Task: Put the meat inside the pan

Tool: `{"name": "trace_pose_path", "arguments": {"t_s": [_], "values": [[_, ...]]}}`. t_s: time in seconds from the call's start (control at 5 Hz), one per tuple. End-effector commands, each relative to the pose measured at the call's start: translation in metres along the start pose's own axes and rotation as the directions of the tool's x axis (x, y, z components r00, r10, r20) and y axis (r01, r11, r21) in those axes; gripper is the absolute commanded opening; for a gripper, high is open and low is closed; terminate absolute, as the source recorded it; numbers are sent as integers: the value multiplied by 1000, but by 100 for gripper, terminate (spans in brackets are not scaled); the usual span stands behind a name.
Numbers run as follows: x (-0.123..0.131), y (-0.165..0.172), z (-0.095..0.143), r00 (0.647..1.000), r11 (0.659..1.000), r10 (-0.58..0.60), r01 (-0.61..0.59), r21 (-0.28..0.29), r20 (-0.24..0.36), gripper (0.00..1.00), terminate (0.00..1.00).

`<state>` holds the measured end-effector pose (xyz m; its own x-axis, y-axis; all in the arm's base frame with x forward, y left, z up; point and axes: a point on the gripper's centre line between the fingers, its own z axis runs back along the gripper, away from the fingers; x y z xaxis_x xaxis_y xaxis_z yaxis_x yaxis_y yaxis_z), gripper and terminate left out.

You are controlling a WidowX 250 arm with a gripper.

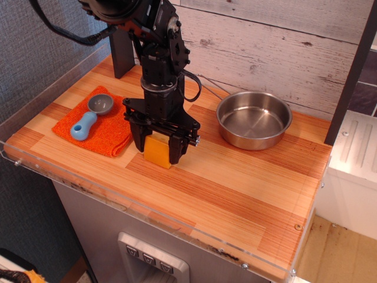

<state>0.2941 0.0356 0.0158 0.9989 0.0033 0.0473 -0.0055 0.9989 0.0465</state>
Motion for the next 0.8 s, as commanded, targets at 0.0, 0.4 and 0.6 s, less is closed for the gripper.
{"name": "trace_pose_path", "arguments": {"t_s": [0.0,0.4,0.6], "values": [[12,-9,41,996,998,-41,44,-36,78,0,0],[56,-50,89,984,992,-73,88,-86,162,0,0],[79,-69,82,985,992,-82,96,-83,153,0,0]]}}
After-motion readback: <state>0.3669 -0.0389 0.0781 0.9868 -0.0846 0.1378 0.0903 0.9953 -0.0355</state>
